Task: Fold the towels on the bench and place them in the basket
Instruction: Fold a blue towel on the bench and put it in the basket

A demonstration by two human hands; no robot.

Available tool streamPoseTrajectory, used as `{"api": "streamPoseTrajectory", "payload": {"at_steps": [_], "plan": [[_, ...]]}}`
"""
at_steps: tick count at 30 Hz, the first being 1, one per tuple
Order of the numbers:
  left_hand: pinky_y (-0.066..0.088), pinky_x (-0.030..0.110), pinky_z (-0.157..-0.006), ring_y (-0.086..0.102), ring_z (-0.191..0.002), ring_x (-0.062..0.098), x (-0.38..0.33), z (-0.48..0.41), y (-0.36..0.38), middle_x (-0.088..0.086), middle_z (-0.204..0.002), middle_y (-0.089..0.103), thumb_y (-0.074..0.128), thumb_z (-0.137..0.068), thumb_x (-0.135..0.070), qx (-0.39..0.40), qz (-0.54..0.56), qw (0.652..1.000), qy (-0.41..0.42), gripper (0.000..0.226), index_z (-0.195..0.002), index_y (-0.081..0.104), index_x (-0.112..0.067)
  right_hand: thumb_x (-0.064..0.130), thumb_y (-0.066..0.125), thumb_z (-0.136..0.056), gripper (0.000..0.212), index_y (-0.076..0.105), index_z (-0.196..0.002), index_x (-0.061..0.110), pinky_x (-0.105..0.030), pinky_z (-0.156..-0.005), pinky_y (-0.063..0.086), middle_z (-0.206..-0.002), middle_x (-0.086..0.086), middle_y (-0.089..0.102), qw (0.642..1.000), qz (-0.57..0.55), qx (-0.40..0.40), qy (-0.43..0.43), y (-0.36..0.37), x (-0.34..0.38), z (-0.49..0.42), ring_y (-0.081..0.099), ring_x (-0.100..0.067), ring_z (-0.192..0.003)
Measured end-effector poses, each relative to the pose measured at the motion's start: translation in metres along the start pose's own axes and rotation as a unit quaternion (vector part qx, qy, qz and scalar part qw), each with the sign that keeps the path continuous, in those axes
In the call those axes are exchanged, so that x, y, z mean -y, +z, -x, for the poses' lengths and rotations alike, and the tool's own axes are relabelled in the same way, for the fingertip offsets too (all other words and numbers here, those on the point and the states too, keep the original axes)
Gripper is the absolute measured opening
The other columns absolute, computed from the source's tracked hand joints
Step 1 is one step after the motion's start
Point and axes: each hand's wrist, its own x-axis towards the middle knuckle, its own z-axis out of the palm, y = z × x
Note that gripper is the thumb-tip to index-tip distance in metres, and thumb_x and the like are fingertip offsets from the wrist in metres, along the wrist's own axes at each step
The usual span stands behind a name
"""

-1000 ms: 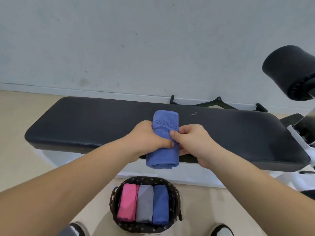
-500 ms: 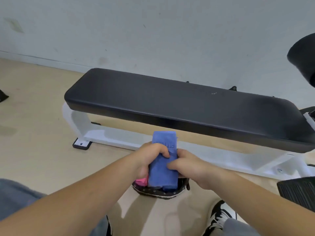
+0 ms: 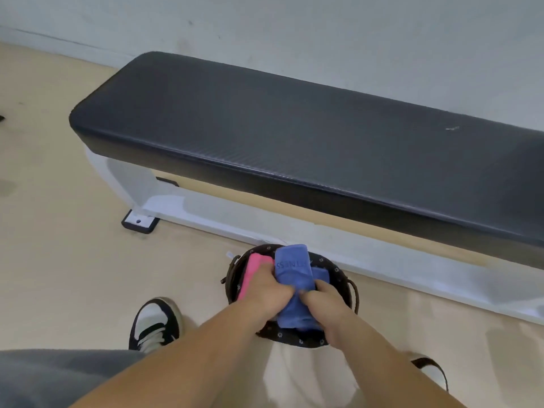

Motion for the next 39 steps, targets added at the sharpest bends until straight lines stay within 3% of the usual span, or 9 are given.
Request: {"api": "streamPoseTrajectory", "payload": {"at_steps": [3,6,9,12,17,24,28,33,39], "plan": [[0.054,0.038,-0.100,0.060,-0.112,0.014,0.003,-0.015,-0.001,-0.004,-0.124,0.060,0.068,-0.082,-0.021,-0.037,-0.182,0.978,0.098,0.047,-0.127,0.055,-0.028,0.014,0.062,-0.098,0.021,0.065,-0.119,0.019,-0.036,-0.073,0.062,-0.106,-0.010,0.076,0.999,-0.048,-0.012,-0.004,0.016,-0.009,-0.029,0.075,-0.026,-0.093],[0.040,0.030,-0.111,0.026,-0.148,0.019,0.013,-0.025,0.001,-0.001,-0.163,0.020,0.063,-0.090,-0.020,-0.008,-0.407,0.894,0.185,0.074,-0.156,0.029,-0.021,0.007,0.059,-0.099,0.025,0.065,-0.122,0.013,-0.044,-0.077,0.064,-0.105,-0.014,0.077,0.997,-0.073,0.006,0.028,0.034,-0.026,-0.049,0.076,-0.033,-0.092],[0.019,0.027,-0.123,0.007,-0.158,0.019,0.026,-0.034,0.006,0.005,-0.171,0.007,0.063,-0.094,-0.020,0.072,-0.495,0.836,0.226,0.078,-0.161,0.022,-0.012,-0.003,0.056,-0.098,0.028,0.069,-0.118,0.011,-0.055,-0.083,0.063,-0.102,-0.016,0.079,0.989,-0.135,0.026,0.053,0.039,-0.039,-0.058,0.076,-0.037,-0.094],[-0.002,0.026,-0.124,-0.005,-0.159,0.022,0.034,-0.045,0.009,0.010,-0.173,0.002,0.059,-0.100,-0.026,0.081,-0.546,0.797,0.245,0.082,-0.164,0.011,-0.008,-0.007,0.057,-0.094,0.027,0.068,-0.114,0.008,-0.051,-0.083,0.063,-0.106,-0.019,0.077,0.982,-0.170,0.040,0.068,0.027,-0.039,-0.061,0.075,-0.036,-0.097],[0.005,0.036,-0.130,-0.004,-0.159,0.024,0.042,-0.055,0.018,0.008,-0.173,-0.002,0.063,-0.096,-0.028,0.074,-0.539,0.780,0.308,0.084,-0.164,0.015,-0.013,-0.015,0.052,-0.088,0.035,0.062,-0.115,0.006,-0.050,-0.083,0.063,-0.112,-0.019,0.074,0.982,-0.175,0.041,0.061,0.007,-0.038,-0.059,0.073,-0.037,-0.101],[0.006,0.043,-0.129,-0.008,-0.159,0.027,0.061,-0.062,0.024,0.009,-0.172,-0.013,0.063,-0.095,-0.019,0.064,-0.597,0.758,0.257,0.098,-0.164,-0.006,-0.019,0.003,0.056,-0.090,0.021,0.069,-0.099,0.018,-0.050,-0.083,0.063,-0.092,-0.007,0.076,1.000,0.005,-0.025,0.002,0.031,-0.031,-0.060,0.073,-0.028,-0.089],[0.007,0.044,-0.129,-0.011,-0.159,0.023,0.065,-0.069,0.022,0.006,-0.172,-0.016,0.054,-0.100,-0.021,0.077,-0.594,0.766,0.234,0.091,-0.163,-0.011,-0.023,0.007,0.062,-0.076,0.017,0.069,-0.090,0.004,-0.060,-0.075,0.061,-0.086,-0.020,0.073,0.998,0.058,-0.032,-0.017,0.026,-0.030,-0.066,0.072,-0.039,-0.086],[0.007,0.043,-0.129,-0.010,-0.159,0.017,0.063,-0.087,0.018,-0.001,-0.172,-0.015,0.054,-0.100,-0.026,0.105,-0.572,0.785,0.214,0.088,-0.164,-0.007,-0.031,0.020,0.071,-0.091,0.019,0.071,-0.071,0.023,-0.039,-0.077,0.060,-0.073,-0.003,0.073,0.984,0.117,-0.100,-0.089,0.012,-0.030,-0.068,0.070,-0.024,-0.076],[0.007,0.043,-0.129,-0.010,-0.159,0.017,0.062,-0.089,0.026,-0.002,-0.172,-0.016,0.058,-0.098,-0.029,0.095,-0.579,0.785,0.201,0.093,-0.163,-0.009,-0.031,0.023,0.070,-0.095,0.016,0.072,-0.079,0.024,-0.038,-0.083,0.060,-0.075,0.005,0.072,0.981,0.148,-0.083,-0.089,0.002,-0.038,-0.077,0.068,-0.017,-0.077]]}}
